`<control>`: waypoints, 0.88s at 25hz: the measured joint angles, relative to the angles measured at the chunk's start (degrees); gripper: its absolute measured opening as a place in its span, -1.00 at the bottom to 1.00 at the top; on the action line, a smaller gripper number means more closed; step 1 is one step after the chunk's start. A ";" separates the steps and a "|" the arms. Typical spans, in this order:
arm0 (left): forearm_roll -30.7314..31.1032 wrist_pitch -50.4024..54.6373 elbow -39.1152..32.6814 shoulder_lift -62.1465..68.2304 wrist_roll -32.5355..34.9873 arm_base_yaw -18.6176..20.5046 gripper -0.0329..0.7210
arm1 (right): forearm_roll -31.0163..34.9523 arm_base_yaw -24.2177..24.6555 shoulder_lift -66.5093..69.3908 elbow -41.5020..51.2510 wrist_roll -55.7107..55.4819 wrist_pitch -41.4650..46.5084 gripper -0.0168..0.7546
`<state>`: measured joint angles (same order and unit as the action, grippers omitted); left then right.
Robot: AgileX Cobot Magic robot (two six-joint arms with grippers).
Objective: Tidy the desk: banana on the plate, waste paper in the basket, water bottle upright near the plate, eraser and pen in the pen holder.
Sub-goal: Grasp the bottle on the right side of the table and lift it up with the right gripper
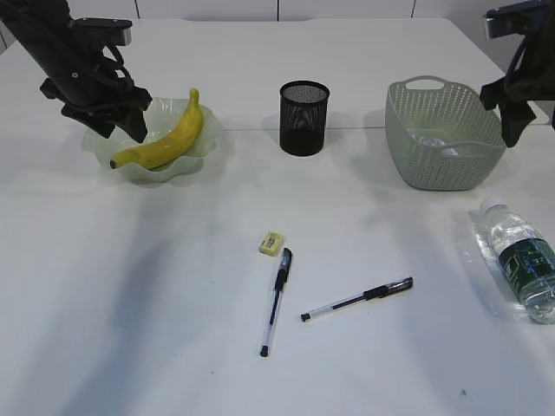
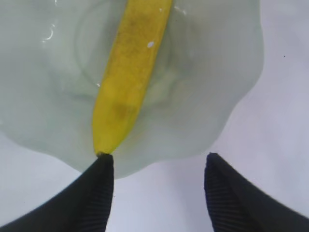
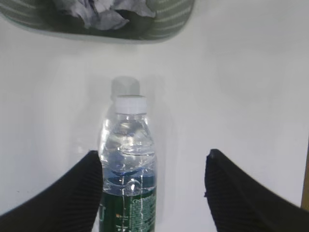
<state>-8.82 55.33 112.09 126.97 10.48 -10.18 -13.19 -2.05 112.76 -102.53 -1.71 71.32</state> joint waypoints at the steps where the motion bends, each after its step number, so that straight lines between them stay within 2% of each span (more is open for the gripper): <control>1: -0.17 0.05 0.00 0.00 0.00 0.00 0.20 | -0.81 0.00 0.00 0.81 0.00 0.00 0.34; 7: -2.19 0.18 0.00 0.00 0.00 0.00 0.20 | -3.48 0.00 0.00 4.80 -0.41 -0.23 0.33; 18: -2.44 4.20 0.00 0.00 0.00 0.00 0.20 | 7.04 0.00 0.53 4.97 -2.50 -0.46 0.34; 22: -2.44 5.93 0.00 0.00 0.00 0.00 0.20 | 7.66 0.00 2.17 4.97 -5.67 -0.51 0.50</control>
<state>-11.25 61.26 112.09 126.97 10.48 -10.18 -5.53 -2.05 114.93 -97.56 -7.37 70.81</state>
